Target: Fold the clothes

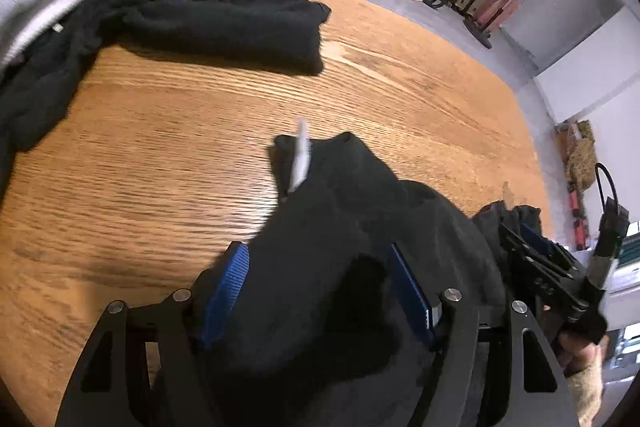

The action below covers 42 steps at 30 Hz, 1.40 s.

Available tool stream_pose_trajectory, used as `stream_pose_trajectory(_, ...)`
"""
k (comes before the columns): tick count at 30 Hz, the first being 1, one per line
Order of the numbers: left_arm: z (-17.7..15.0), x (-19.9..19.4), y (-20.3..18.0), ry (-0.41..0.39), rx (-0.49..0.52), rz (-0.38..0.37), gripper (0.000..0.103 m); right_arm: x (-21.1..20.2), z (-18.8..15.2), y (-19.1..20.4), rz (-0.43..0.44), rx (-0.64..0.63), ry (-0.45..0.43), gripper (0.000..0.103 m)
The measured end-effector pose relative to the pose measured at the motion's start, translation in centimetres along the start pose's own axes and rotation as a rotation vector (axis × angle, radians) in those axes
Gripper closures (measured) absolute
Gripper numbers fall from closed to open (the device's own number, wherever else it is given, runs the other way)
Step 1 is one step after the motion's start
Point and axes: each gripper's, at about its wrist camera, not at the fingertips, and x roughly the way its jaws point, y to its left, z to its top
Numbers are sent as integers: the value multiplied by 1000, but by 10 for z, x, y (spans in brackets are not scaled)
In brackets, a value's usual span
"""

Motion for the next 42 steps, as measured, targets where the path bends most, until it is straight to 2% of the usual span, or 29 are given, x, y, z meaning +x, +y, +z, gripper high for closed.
stream_pose_trajectory(1, 1, 4, -1, 10, 0, -12, 38, 2, 2, 0, -13, -8, -2, 30)
stream_pose_trajectory(2, 2, 8, -2, 22, 9, -14, 50, 4, 3, 2, -25, -25, 2, 31)
stream_pose_trajectory(3, 2, 10, -5, 9, 33, 16, 59, 5, 4, 4, -35, -44, 3, 34)
stream_pose_trajectory(4, 2, 10, -9, -8, 58, 50, 86, 4, 6, 8, -37, -70, -2, 50)
stream_pose_trajectory(5, 2, 13, -11, -4, 77, 60, 98, 3, 6, 11, -46, -89, -5, 79)
stream_pose_trajectory(6, 2, 11, -7, -17, 62, 44, 99, 1, 6, 12, -65, -96, -4, 89)
stream_pose_trajectory(7, 2, 9, -4, -33, 43, 26, 100, 0, 6, 13, -80, -101, -3, 92)
stream_pose_trajectory(10, 8, -8, 18, -108, -19, 0, 100, -10, 8, 10, -90, -85, -43, 94)
stream_pose_trajectory(12, 17, -23, 33, -157, -42, 39, 101, -20, 14, 2, -127, -57, -84, 94)
stream_pose_trajectory(14, 26, -42, 41, -232, -18, 122, 101, -31, 22, -9, -147, -19, -120, 94)
stream_pose_trajectory(17, 42, -80, 51, -363, -7, 170, 101, -58, 44, -29, -184, 47, -200, 94)
stream_pose_trajectory(20, 56, -119, 60, -501, -25, 148, 101, -88, 63, -39, -201, 73, -290, 94)
stream_pose_trajectory(24, 68, -156, 63, -680, -33, 96, 101, -132, 87, -40, -189, 112, -457, 94)
stream_pose_trajectory(25, 75, -154, 62, -674, -36, 102, 101, -134, 94, -39, -194, 125, -468, 94)
stream_pose_trajectory(28, 105, -119, 59, -589, -55, 236, 99, -108, 117, -23, -236, 125, -398, 91)
stream_pose_trajectory(29, 115, -100, 60, -550, -47, 311, 97, -98, 124, -18, -247, 126, -376, 73)
stream_pose_trajectory(30, 120, -81, 62, -475, -18, 384, 95, -82, 128, -14, -249, 136, -351, 54)
stream_pose_trajectory(31, 124, -61, 64, -397, 13, 455, 92, -64, 129, -13, -263, 159, -309, 28)
stream_pose_trajectory(32, 129, -41, 66, -317, 45, 525, 91, -51, 127, -12, -279, 177, -274, 27)
stream_pose_trajectory(33, 126, -32, 72, -269, 67, 530, 91, -38, 123, -12, -289, 189, -240, 27)
stream_pose_trajectory(35, 111, -31, 89, -238, 76, 435, 91, -22, 111, -12, -254, 188, -185, 26)
stream_pose_trajectory(37, 95, -46, 109, -229, 48, 294, 91, -19, 86, -10, -157, 166, -158, 26)
stream_pose_trajectory(39, 75, -66, 123, -199, 32, 159, 87, -26, 53, -1, -88, 122, -146, 26)
stream_pose_trajectory(40, 63, -74, 126, -175, 31, 99, 73, -31, 36, 4, -59, 97, -144, 26)
stream_pose_trajectory(41, 46, -83, 130, -140, 32, 29, 45, -37, 16, 10, -33, 72, -148, 26)
stream_pose_trajectory(42, 33, -88, 131, -111, 32, -3, 30, -46, -8, 18, -8, 44, -145, 25)
